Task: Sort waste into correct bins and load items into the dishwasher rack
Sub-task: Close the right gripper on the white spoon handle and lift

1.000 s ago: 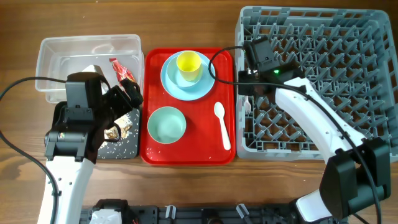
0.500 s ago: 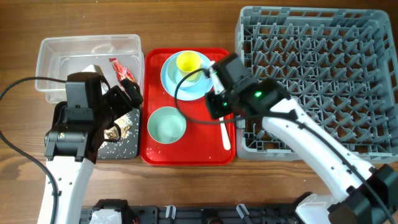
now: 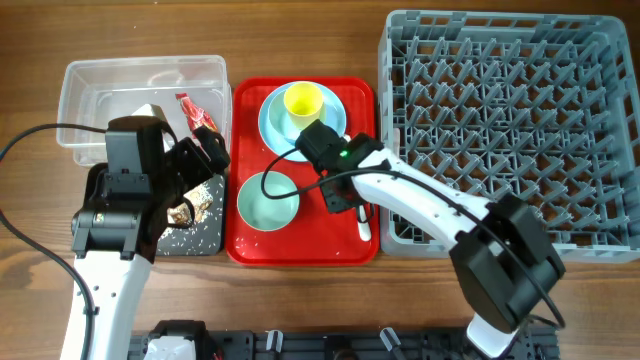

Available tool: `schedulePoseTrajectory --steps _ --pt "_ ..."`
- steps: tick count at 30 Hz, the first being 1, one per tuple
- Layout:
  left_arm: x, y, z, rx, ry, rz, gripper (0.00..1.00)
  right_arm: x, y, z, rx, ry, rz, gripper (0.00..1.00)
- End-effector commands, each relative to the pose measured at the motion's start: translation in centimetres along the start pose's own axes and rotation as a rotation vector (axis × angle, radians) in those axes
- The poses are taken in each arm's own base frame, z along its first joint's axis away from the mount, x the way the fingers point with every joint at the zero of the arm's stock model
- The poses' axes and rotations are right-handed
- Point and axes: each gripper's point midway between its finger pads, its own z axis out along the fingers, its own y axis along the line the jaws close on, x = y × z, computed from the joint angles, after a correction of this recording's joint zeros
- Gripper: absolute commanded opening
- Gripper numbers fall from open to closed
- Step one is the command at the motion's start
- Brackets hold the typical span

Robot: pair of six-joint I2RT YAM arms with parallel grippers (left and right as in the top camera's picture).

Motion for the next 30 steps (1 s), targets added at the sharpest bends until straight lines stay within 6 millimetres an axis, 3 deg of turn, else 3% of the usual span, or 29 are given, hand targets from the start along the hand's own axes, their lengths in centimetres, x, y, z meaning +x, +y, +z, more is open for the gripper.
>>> schedulePoseTrajectory --steps 1,7,10,15,21,26,28,30 --pt "-0.4 -0.2 -0.2 0.007 -0.007 -0.003 1.00 0.2 -0.3 1.5 0.047 0.029 0.015 0.36" --pt "-0.4 -0.2 -0.2 0.007 -0.007 -0.003 1.00 1.9 -0.6 3.5 0.066 0.074 0.023 0.36" --pt "-0.4 -0.2 -0.2 0.007 -0.007 -0.003 1.00 1.8 -0.3 3.5 0.050 0.074 0.023 0.36" --pt "-0.4 -0.2 -0.2 0.007 -0.007 -0.003 1.00 1.5 0.7 3.6 -0.001 0.065 0.025 0.50" --pt "-0.4 -0.2 -0.2 0.007 -0.007 -0.003 1.00 1.6 1.4 3.6 -0.041 0.076 -0.001 0.49" --pt "-0.4 -0.2 -0.2 0.007 -0.007 -0.003 1.00 1.9 3.1 3.4 -0.143 0.091 -0.100 0.49" --pt "-0.4 -0.2 -0.2 0.007 -0.007 -0.003 1.00 1.8 2.8 3.4 -0.131 0.086 -0.100 0.43" --pt "-0.4 -0.2 -0.2 0.007 -0.007 -0.003 1.00 1.4 1.9 3.5 -0.074 0.065 -0.100 0.31"
